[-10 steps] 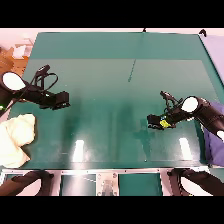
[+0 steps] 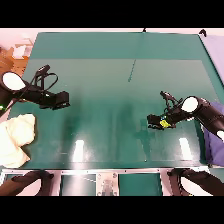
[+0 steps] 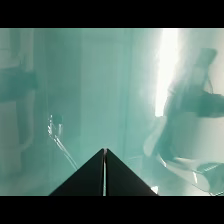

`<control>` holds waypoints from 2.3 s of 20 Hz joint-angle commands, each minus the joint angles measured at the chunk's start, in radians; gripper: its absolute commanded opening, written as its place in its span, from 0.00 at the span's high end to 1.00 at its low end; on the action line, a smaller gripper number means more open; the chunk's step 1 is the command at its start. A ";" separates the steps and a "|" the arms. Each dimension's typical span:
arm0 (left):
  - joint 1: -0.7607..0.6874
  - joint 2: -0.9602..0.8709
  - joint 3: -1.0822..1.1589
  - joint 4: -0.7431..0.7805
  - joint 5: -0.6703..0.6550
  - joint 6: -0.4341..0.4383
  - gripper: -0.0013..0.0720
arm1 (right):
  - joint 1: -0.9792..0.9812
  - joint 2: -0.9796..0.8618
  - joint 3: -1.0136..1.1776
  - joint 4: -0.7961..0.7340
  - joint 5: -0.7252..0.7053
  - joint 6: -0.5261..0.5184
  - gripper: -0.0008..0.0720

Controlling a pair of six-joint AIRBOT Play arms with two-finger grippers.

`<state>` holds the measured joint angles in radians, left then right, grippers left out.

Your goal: Fold the shirts.

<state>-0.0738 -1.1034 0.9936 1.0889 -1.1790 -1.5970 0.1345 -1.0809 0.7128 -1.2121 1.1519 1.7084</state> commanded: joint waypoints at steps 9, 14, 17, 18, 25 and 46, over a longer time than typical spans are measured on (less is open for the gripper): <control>0.132 0.001 0.004 0.842 -0.252 -0.297 0.95 | -0.001 0.001 -0.001 0.000 -0.022 0.000 0.97; 0.262 0.000 -0.065 0.842 -0.133 -0.320 0.00 | 0.000 0.001 -0.001 0.000 -0.023 0.000 0.97; 0.299 0.000 -0.220 0.846 -0.040 -0.321 0.00 | 0.000 0.001 -0.001 0.000 -0.030 0.000 0.97; 0.311 0.000 -0.264 0.847 -0.009 -0.321 0.00 | 0.000 0.001 -0.001 0.000 -0.030 0.000 0.97; 0.408 -0.006 -0.372 0.847 0.087 -0.286 0.96 | 0.000 0.001 -0.001 0.001 -0.030 0.000 0.97; -0.501 -0.208 0.419 0.108 0.087 -0.018 0.96 | -0.061 0.002 0.089 -0.003 0.053 0.000 0.97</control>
<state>-0.3954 -1.2278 1.3613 1.3254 -1.1309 -1.6512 0.1024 -1.0798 0.7586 -1.2148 1.1606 1.7084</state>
